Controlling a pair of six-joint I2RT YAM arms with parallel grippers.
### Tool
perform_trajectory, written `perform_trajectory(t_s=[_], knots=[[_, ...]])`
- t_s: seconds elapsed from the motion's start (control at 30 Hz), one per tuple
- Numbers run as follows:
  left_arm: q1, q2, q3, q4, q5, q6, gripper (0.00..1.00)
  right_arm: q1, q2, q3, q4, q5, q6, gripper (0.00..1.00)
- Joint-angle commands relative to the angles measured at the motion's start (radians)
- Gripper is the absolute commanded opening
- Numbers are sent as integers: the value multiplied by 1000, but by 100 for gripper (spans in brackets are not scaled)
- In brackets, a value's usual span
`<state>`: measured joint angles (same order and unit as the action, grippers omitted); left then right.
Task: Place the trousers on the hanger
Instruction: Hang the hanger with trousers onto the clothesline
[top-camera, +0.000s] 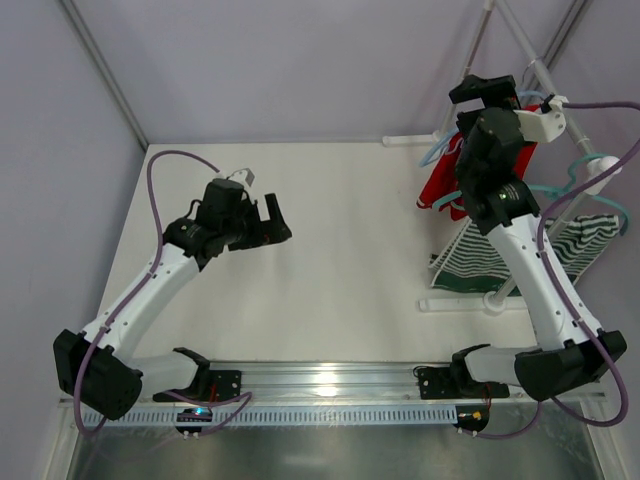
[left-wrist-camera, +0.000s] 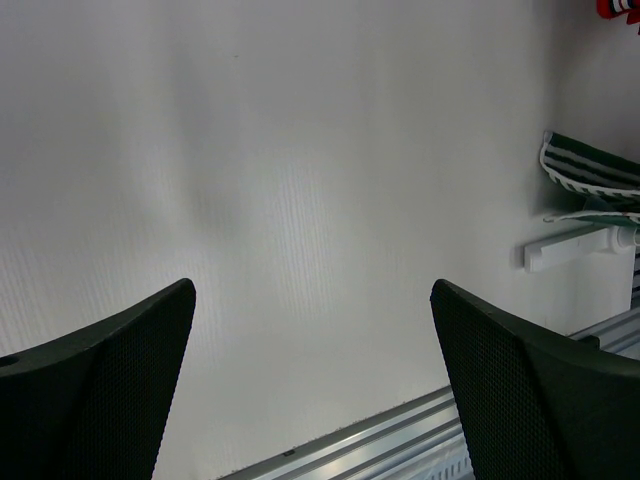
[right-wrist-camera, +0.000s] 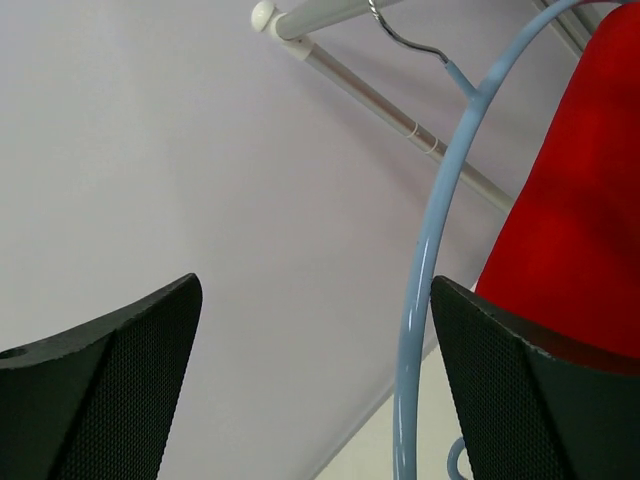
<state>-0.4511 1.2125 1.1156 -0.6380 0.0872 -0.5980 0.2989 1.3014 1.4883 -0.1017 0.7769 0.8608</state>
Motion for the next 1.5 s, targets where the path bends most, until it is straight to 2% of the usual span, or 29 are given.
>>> perform_trajectory(t_s=[0.0, 0.1, 0.23, 0.37, 0.43, 0.5, 0.53, 0.57, 0.63, 0.73, 0.83, 0.93, 1.07, 1.23, 1.47], knots=[[6, -10, 7, 55, -20, -9, 100, 0, -67, 36, -67, -70, -81, 99], [11, -4, 21, 61, -30, -8, 100, -1, -71, 110, -230, -145, -98, 100], [29, -11, 42, 69, -23, 3, 100, 0, -102, 118, -326, -299, -143, 100], [29, -42, 78, 75, 42, 50, 100, 11, -125, 133, -374, -618, -236, 100], [29, -63, 82, 86, 57, 63, 100, 60, -105, 154, -415, -680, -296, 100], [29, -105, 81, 90, 65, 72, 100, 127, -54, 222, -512, -667, -356, 100], [29, -122, 78, 95, 65, 82, 100, 214, -39, 245, -542, -645, -402, 100], [29, -154, 72, 97, 60, 89, 100, 251, -15, 278, -584, -610, -416, 100], [29, -191, 73, 97, 56, 95, 100, 349, -19, 279, -590, -578, -410, 100], [29, -287, 70, 96, 91, 110, 100, 400, -91, 157, -480, -688, -372, 100], [29, -408, 26, 136, 178, 122, 100, 445, -169, 12, -402, -664, -303, 100], [29, -491, -2, 98, 175, 113, 100, 508, -253, -191, -322, -654, -185, 99], [29, -521, -10, 38, 138, 113, 100, 539, -353, -330, -283, -656, -189, 100], [29, -490, -3, -11, 155, 96, 100, 540, -424, -344, -337, -711, -273, 100], [29, -481, -10, 27, 181, 64, 100, 540, -537, -425, -333, -711, -292, 100]])
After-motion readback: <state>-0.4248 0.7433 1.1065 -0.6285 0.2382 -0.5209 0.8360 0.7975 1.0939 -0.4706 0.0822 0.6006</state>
